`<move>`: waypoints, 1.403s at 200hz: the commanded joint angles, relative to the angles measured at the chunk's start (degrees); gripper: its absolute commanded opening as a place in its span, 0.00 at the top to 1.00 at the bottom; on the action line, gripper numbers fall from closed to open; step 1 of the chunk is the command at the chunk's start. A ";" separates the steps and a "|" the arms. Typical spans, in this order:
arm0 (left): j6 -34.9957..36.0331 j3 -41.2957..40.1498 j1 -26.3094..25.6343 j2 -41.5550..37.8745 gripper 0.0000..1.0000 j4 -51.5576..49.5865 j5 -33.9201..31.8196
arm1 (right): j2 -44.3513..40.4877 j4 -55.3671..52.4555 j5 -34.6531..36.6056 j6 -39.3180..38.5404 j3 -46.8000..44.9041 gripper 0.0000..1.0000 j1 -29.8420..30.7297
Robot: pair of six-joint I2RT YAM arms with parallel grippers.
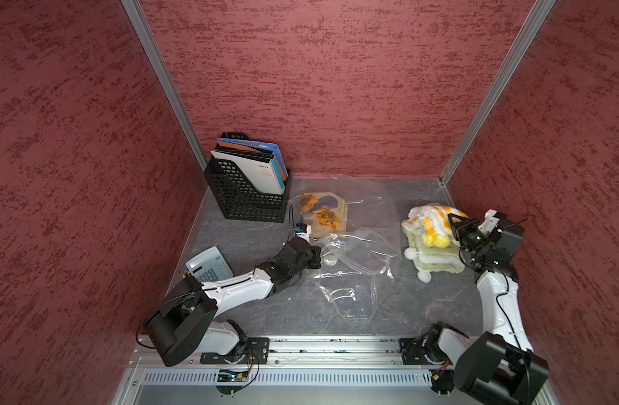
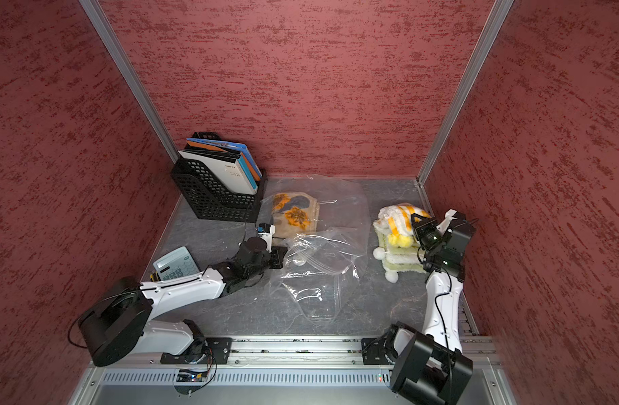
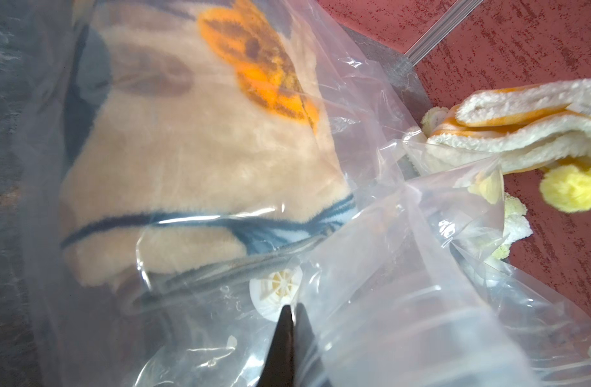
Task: Take the blanket out of the vacuum bag
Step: Place the blanket at the center of the board.
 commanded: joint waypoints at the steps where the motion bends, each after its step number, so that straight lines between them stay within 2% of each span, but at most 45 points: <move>1: 0.25 -0.96 0.21 -1.76 1.00 0.93 0.69 | -3.57 -9.81 2.76 -6.19 -1.18 0.97 -0.56; 6: 0.30 -1.01 0.18 -1.82 1.00 0.91 0.79 | -4.08 -11.18 3.04 -6.71 -1.84 0.92 -0.74; 12: 0.30 -1.12 0.25 -1.91 1.00 1.00 0.95 | -4.91 -11.92 2.82 -6.96 -3.04 0.82 -0.78; 27: 0.19 -1.31 0.20 -2.13 1.00 1.12 1.37 | -7.47 -15.10 3.89 -7.30 -5.08 0.79 -1.04; 40: 0.18 -1.33 0.11 -2.26 1.00 1.15 1.72 | -9.99 -19.35 7.55 -8.44 -5.47 0.65 -1.22; 55: 0.20 -1.26 0.12 -2.18 1.00 1.41 2.14 | -11.74 -24.10 11.29 -9.87 -5.35 0.57 -1.95; 70: 0.14 -1.15 -0.01 -2.11 1.00 1.68 2.66 | -12.35 -27.35 11.96 -10.58 -5.85 0.44 -2.54; 89: 0.29 -1.22 -0.11 -2.17 1.00 1.68 2.96 | -12.29 -30.58 11.94 -11.49 -6.25 0.37 -2.62; 130: 0.69 -1.17 -0.28 -3.22 1.00 1.37 3.21 | -16.88 -36.03 6.65 -11.95 -9.18 0.31 -2.63; 146: 0.84 -0.85 -0.32 -3.14 1.00 1.33 3.69 | -19.01 -38.40 7.73 -12.54 -10.18 0.27 -2.63; 153: 0.77 -0.77 -0.38 -3.14 1.00 1.08 3.87 | -19.64 -39.53 8.85 -13.05 -10.37 0.25 -2.63; 163: 0.74 -0.80 -0.50 -3.22 1.00 0.97 4.03 | -20.16 -39.92 10.25 -13.44 -10.87 0.13 -2.63; 193: 0.91 -0.16 -0.91 -3.31 1.00 0.24 4.52 | -17.03 -35.96 10.19 -12.30 -10.93 0.11 -2.72; 207: 0.96 0.40 -1.19 -3.44 1.00 -0.53 4.58 | -16.43 -35.23 7.19 -10.74 -11.60 0.11 -2.72; 238: 1.43 0.65 -2.28 -3.78 1.00 -0.66 3.79 | -25.46 -40.43 3.74 -11.03 -12.17 0.13 -2.64; 253: 1.68 0.95 -2.79 -3.84 1.00 -1.04 3.79 | -25.22 -42.67 0.37 -11.50 -10.96 0.14 -1.87; 280: 2.40 2.40 -3.70 -3.99 1.00 -3.17 3.49 | -26.05 -39.30 -6.58 -9.48 -10.36 0.19 -0.01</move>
